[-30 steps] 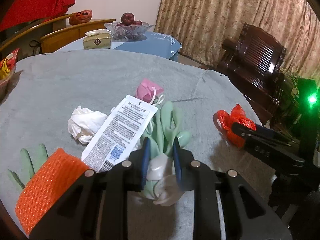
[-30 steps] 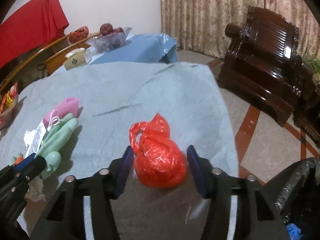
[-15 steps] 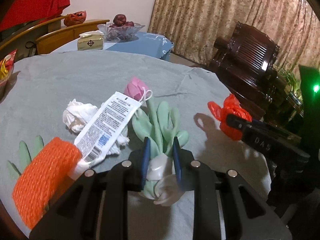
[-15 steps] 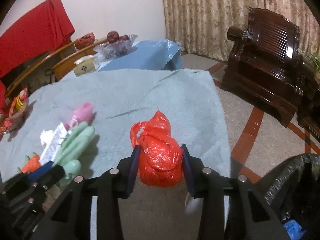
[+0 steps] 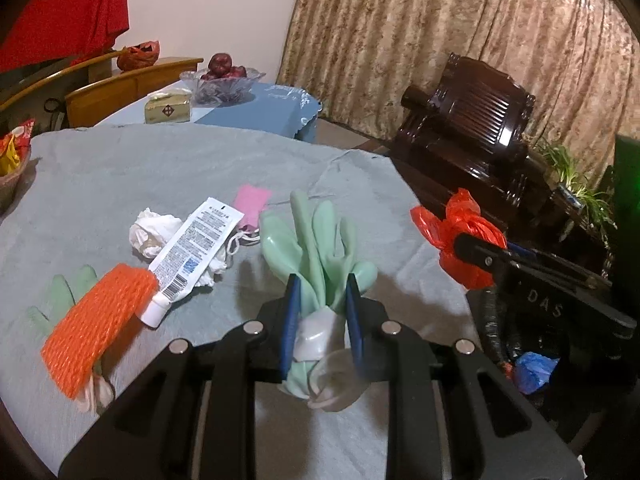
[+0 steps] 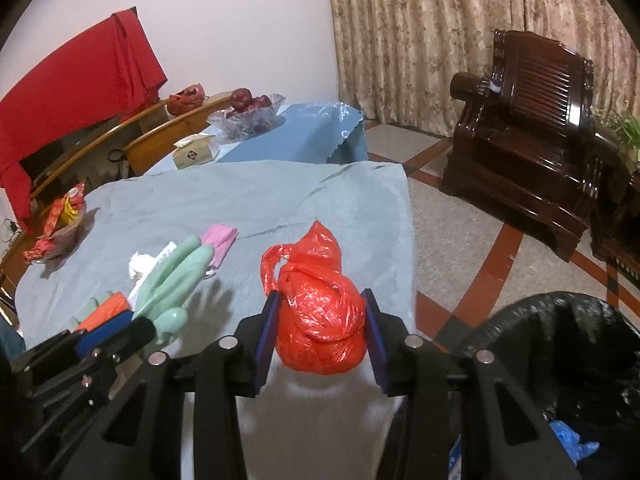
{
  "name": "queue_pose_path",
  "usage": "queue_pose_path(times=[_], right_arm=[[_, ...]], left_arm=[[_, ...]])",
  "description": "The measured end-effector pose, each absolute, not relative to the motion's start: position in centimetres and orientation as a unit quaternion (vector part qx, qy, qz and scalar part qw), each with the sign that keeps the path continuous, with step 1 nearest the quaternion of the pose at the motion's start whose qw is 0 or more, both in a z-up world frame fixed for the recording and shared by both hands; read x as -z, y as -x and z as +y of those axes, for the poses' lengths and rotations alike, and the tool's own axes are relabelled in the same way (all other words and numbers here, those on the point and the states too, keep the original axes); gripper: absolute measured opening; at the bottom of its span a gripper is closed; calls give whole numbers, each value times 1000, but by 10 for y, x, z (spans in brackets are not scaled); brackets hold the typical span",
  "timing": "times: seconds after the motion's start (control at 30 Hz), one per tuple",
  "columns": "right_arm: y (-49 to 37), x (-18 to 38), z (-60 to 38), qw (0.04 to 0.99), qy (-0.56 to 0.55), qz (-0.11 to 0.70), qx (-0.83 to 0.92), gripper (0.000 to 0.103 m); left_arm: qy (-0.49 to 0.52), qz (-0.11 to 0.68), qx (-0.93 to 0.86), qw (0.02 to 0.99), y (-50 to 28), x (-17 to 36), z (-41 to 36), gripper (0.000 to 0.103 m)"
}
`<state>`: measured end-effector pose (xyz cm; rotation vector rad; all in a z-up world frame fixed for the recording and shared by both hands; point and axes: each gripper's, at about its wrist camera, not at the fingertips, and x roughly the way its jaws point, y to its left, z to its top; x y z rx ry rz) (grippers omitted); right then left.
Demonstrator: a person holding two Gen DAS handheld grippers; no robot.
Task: Collect trash
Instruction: 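Carry the green glove and red bag over the bin and release both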
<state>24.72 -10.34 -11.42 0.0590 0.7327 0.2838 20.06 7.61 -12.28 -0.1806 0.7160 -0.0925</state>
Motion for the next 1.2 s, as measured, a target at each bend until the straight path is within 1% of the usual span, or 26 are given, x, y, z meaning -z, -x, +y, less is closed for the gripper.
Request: queue_pose_path(times=[0.37,0.8,1.2], right_arm=[[-196,86,-140,933,-31,330,-139,40],[-137,53,-189,948,-36,289,-126,40],[-109,51,-252,957,-55,278,-66,40]], left_arm=[[73,332,55,939,-171,96,53,22],[50,308,110,944,-137,66,2,22],[17,303,174,937,-123,60,-64,23]])
